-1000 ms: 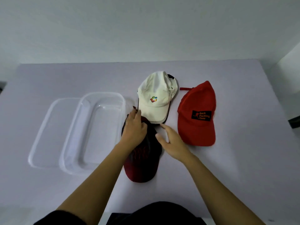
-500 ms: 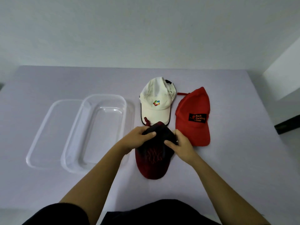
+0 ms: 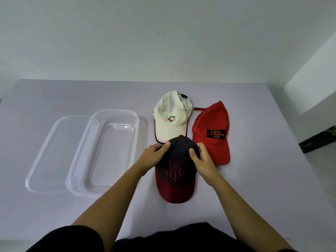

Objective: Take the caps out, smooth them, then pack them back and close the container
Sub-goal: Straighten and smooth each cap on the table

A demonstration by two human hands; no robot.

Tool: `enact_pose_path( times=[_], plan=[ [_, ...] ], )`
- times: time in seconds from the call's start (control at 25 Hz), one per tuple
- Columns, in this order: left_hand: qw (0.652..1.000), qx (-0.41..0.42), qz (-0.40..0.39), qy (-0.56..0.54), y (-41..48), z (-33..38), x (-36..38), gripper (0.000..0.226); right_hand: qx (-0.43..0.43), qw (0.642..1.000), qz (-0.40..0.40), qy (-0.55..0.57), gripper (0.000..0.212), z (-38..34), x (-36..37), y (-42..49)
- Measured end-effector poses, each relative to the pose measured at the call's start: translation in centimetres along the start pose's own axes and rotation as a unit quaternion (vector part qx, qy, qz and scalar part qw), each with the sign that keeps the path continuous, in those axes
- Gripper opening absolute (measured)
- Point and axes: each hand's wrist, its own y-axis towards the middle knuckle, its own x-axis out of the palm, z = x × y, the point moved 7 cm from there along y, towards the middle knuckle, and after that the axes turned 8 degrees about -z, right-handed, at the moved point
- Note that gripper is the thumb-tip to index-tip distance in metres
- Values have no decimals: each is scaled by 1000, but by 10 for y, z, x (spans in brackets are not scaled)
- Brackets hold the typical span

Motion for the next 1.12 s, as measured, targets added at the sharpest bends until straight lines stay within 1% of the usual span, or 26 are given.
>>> enact_pose_path(
  times=[0.04, 0.08, 0.12, 0.2, 0.28, 0.36, 0.48, 0.52, 0.56, 0.6, 0.68, 0.76, 0.8, 0.88, 0.96, 1.04, 1.12],
  plan=[
    [1000, -1, -27, -2, 1, 1, 5, 62, -4, 1000, 6, 1, 7, 3, -1, 0],
    [999, 9, -36, -9, 1, 4, 8, 58, -8, 1000, 2, 1, 9, 5, 0, 0],
    [999, 25, -25, -16, 1, 9, 8, 54, -10, 1000, -7, 6, 11, 6, 0, 0],
    [998, 43, 31, -29, 1, 13, 1, 47, 2, 999, -34, -13, 16, 5, -2, 0],
    [996, 38, 80, -3, 2, 8, -6, 46, 25, 994, -44, -102, 21, 6, -12, 1],
    [993, 28, 102, 55, 1, 4, -7, 47, 51, 979, -22, -194, 29, 12, -27, 3],
    [995, 0, 66, 72, 5, -2, -7, 39, 81, 954, -12, -288, 42, 23, -37, 7],
    [995, -9, 46, 82, 6, -4, -10, 33, 85, 952, -14, -293, 40, 23, -39, 7],
    [994, -20, 33, 105, 7, -7, -14, 29, 88, 958, -15, -274, 34, 23, -41, 7],
    [990, -27, 25, 139, 9, -10, -19, 28, 90, 965, -22, -245, 29, 22, -42, 6],
    [980, -45, -1, 194, 9, -14, -21, 28, 100, 971, -41, -212, 26, 22, -40, 6],
    [983, -51, -44, 169, 9, -16, -11, 23, 117, 974, -56, -187, 25, 28, -34, 9],
    [989, -51, -52, 129, 9, -16, -6, 22, 120, 978, -52, -163, 25, 31, -32, 10],
    [996, -55, -24, 72, 6, -14, -8, 22, 117, 985, -15, -126, 24, 31, -38, 11],
    [995, -58, 9, 87, 6, -12, -17, 21, 118, 981, 21, -154, 23, 30, -50, 11],
    [992, -56, 17, 109, 7, -7, -19, 22, 124, 975, 29, -182, 23, 31, -54, 12],
    [997, -55, 3, 45, 9, -5, -13, 24, 121, 979, 14, -166, 25, 27, -48, 15]
  ],
)
